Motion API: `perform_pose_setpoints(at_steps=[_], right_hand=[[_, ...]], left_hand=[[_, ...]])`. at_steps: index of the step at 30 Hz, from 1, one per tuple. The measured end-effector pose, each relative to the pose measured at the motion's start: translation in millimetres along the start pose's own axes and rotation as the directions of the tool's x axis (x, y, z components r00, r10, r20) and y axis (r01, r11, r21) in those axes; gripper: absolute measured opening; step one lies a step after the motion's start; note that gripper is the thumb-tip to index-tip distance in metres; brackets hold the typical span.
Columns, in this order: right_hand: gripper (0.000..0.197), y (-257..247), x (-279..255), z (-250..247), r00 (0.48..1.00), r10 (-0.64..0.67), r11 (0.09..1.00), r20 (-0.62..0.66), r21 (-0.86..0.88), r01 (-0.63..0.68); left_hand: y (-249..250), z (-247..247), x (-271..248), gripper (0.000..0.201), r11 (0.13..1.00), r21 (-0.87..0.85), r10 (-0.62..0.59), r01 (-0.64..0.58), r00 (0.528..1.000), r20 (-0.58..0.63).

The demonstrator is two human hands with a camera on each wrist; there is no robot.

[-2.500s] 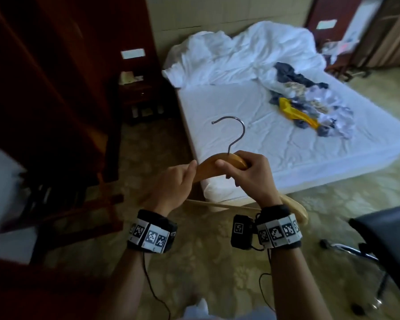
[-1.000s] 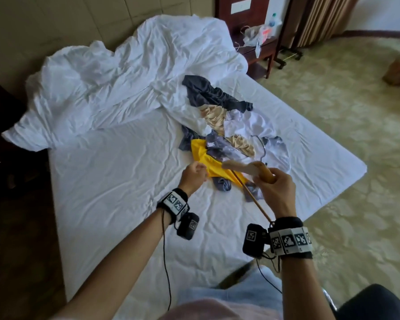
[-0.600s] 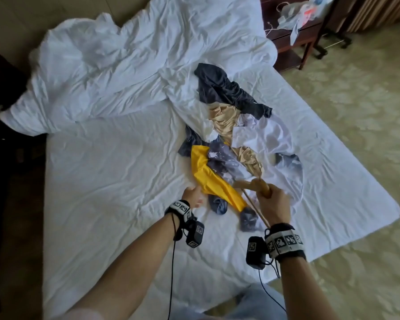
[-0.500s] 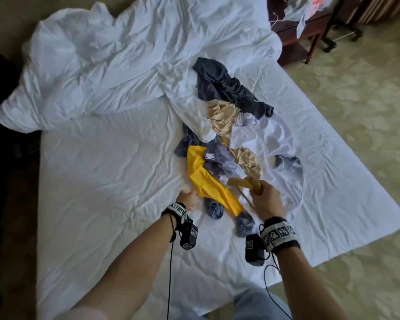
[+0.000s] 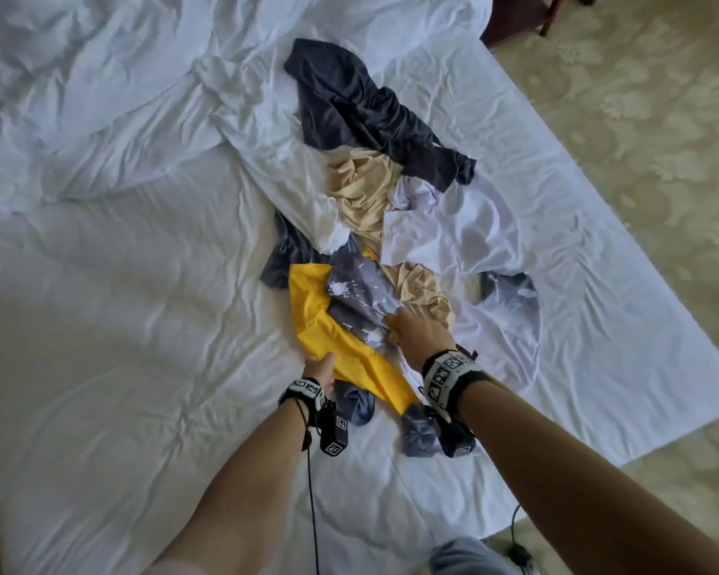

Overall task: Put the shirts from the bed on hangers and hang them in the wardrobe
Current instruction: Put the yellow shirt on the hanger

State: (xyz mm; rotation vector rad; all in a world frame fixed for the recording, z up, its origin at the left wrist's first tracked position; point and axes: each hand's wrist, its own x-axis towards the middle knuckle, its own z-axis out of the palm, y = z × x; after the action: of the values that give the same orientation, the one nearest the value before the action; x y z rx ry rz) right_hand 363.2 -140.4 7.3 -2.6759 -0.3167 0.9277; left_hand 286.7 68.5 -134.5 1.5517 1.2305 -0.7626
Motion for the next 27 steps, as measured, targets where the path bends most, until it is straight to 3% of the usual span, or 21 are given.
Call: perform_pose_setpoints(at_steps=[3, 8, 11, 14, 18, 21, 27], right_hand=[[0.031, -13.6, 15.7, -7.4, 1.000, 0.010, 0.999, 0.014, -0.041, -0.010], [0.023, -33.4, 23.9, 0.4, 0.999, 0.039, 0.997, -0.023, -0.066, -0.041], [0.024, -42.0, 15.9, 14.9, 1.000, 0.025, 0.993, -0.018, -0.117, -0.027], [0.025, -48.2, 5.8, 37.5, 0.999, 0.048, 0.987, -0.001, -0.155, -0.048], [0.040, -50.8, -10.2, 54.8, 1.000, 0.000, 0.971, 0.016, -0.239, 0.004], [0.052, -45.6, -19.3, 56.2, 0.998, -0.060, 0.965, 0.036, -0.252, 0.068], [0.039, -34.2, -22.3, 48.5, 0.999, 0.034, 0.996, -0.017, -0.085, -0.035]], left_hand=[[3.6, 6.7, 10.3, 0.060, 0.999, -0.050, -0.007, 0.011, 0.997, 0.083], [0.7, 2.1, 35.1, 0.061, 0.969, -0.233, -0.052, 0.087, 0.986, 0.156], [1.7, -2.1, 41.7, 0.070, 0.915, -0.389, -0.067, 0.109, 0.991, 0.119], [-5.8, -5.1, 51.4, 0.056, 0.857, -0.491, -0.137, 0.160, 0.987, 0.083], [-17.5, -7.9, 58.3, 0.020, 0.911, -0.394, -0.101, 0.122, 0.992, 0.072], [-13.6, -9.0, 49.2, 0.033, 0.965, -0.251, -0.052, 0.073, 0.995, 0.089], [-6.3, -10.1, 17.5, 0.033, 0.983, -0.183, -0.010, 0.027, 0.995, 0.094]])
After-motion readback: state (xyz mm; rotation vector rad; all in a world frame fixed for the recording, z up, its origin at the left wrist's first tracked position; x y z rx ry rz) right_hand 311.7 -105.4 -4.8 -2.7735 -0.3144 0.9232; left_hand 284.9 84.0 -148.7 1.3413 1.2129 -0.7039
